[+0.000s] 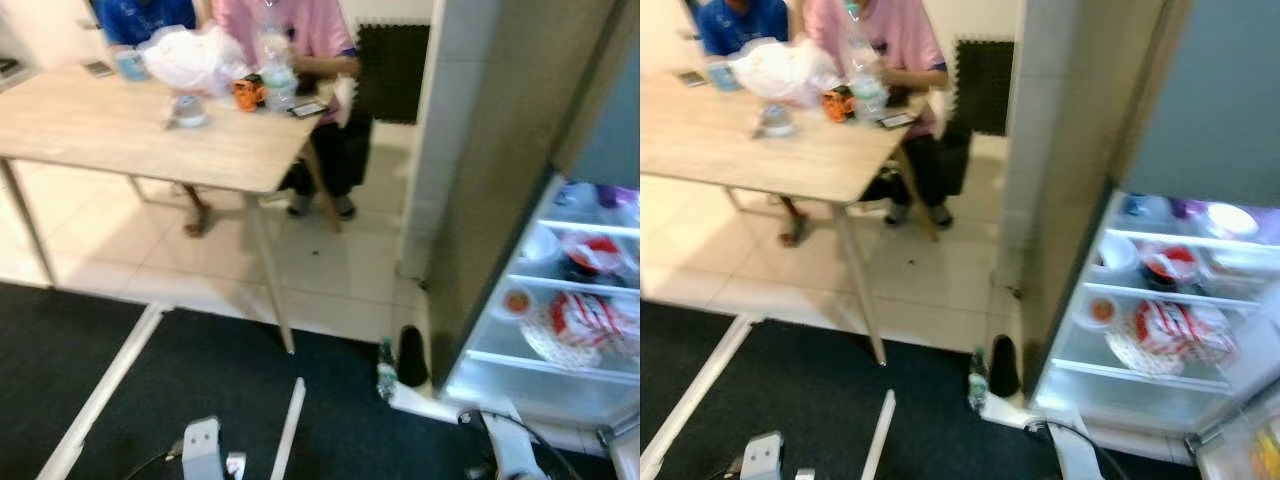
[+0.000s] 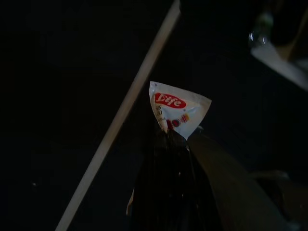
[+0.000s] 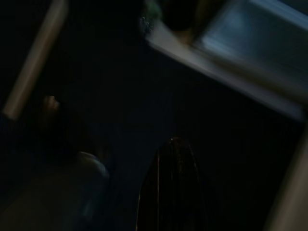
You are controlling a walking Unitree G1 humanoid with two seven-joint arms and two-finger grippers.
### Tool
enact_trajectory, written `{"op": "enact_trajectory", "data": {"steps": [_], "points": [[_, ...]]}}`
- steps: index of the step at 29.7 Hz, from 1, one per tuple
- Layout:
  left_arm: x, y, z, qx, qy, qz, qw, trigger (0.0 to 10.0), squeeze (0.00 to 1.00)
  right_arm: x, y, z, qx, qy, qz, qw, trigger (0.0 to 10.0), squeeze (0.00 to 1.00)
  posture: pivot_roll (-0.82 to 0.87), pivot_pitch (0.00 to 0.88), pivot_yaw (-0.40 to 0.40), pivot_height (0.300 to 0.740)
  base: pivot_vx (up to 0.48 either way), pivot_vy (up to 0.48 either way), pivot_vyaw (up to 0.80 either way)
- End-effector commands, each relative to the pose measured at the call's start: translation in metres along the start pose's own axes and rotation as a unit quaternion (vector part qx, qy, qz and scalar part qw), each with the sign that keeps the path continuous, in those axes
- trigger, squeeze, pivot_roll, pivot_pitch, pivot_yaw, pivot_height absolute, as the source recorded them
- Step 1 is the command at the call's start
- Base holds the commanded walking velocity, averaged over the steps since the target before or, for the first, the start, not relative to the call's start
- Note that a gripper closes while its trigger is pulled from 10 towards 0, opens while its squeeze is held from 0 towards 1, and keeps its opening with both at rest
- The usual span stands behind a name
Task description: Restocking fridge
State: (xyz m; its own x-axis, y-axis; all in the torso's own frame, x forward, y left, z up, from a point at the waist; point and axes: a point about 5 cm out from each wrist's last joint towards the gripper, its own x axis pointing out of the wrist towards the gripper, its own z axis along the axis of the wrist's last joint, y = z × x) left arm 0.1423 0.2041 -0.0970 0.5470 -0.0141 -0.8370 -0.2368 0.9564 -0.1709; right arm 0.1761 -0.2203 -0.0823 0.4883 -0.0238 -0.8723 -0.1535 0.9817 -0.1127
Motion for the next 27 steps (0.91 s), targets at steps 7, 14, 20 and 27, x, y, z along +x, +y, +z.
{"op": "enact_trajectory", "data": {"steps": [7, 14, 20, 27], "points": [[0.0, -0.005, -0.006, 0.001, 0.012, -0.009, 1.0, 10.0, 0.0, -0.003, -0.004, -0.015, 0.001, 0.02, -0.007, 1.0, 10.0, 0.0, -0.03, 0.0, -0.013, 0.74, 0.0, 0.0, 0.0], [0.0, -0.004, -0.003, -0.001, 0.011, -0.009, 1.0, 10.0, 0.0, -0.002, -0.004, -0.015, 0.001, 0.021, -0.009, 1.0, 10.0, 0.0, -0.03, 0.0, -0.007, 0.74, 0.0, 0.0, 0.0], [0.003, -0.005, 0.007, 0.005, 0.004, -0.014, 1.0, 10.0, 0.0, 0.0, 0.0, -0.005, 0.024, 0.007, -0.01, 1.0, 10.0, 0.0, -0.03, 0.0, 0.016, 0.74, 0.0, 0.0, 0.0], [0.004, -0.004, 0.015, 0.015, -0.003, -0.018, 1.0, 10.0, 0.0, -0.001, 0.002, -0.013, 0.019, 0.017, -0.008, 1.0, 10.0, 0.0, -0.02, 0.0, 0.023, 0.74, 0.0, 0.0, 0.0]]}}
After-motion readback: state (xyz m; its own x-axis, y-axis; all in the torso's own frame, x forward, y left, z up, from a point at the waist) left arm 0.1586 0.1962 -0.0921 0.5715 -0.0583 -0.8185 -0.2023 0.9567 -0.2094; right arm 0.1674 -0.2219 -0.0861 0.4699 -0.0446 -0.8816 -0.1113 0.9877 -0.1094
